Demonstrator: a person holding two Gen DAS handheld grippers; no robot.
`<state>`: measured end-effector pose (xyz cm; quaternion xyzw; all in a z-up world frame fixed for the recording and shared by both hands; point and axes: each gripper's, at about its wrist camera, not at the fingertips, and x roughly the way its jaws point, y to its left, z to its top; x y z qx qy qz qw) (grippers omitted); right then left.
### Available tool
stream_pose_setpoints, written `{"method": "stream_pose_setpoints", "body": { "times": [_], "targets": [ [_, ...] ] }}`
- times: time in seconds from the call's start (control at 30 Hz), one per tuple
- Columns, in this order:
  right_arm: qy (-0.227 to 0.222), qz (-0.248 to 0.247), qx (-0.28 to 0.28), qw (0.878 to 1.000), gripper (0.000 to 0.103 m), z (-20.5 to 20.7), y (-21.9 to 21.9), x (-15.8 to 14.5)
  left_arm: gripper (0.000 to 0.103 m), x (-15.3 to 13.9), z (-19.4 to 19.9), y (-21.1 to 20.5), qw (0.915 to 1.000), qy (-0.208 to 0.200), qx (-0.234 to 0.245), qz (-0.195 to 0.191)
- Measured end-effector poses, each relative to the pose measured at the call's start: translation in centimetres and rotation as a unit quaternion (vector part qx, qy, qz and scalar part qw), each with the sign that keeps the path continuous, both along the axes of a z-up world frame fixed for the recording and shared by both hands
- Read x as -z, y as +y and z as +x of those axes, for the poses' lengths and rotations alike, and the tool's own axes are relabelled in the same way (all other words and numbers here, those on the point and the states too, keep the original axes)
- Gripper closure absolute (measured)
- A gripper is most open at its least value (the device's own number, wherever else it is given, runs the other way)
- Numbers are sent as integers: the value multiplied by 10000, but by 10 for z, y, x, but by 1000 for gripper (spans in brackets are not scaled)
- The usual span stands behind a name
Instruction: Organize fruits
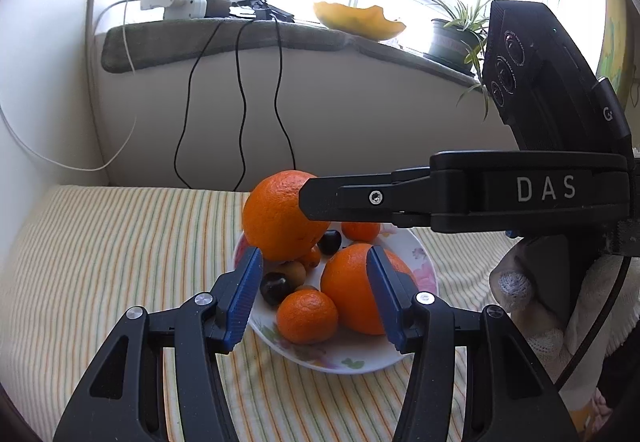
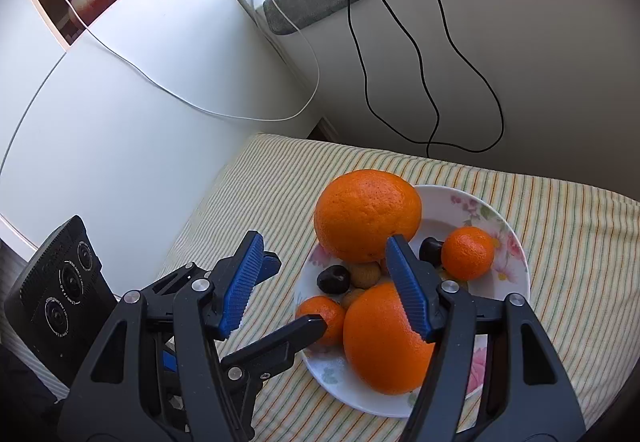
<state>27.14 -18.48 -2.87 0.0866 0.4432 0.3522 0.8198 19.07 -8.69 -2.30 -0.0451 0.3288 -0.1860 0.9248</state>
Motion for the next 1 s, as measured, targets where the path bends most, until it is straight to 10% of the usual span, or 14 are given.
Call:
{"method": "stream_pose_setpoints", "body": {
  "times": [0.6,1.0],
  "targets": [
    [-774,-291,598,9948,13,-44,-50,-21,30,-9,-40,23,9996,-99,-252,120],
    [-1743,-703,1751,9664,0,-84,-95,-19,21,-7,-61,32,9977,-213,-551,338]
  ]
}}
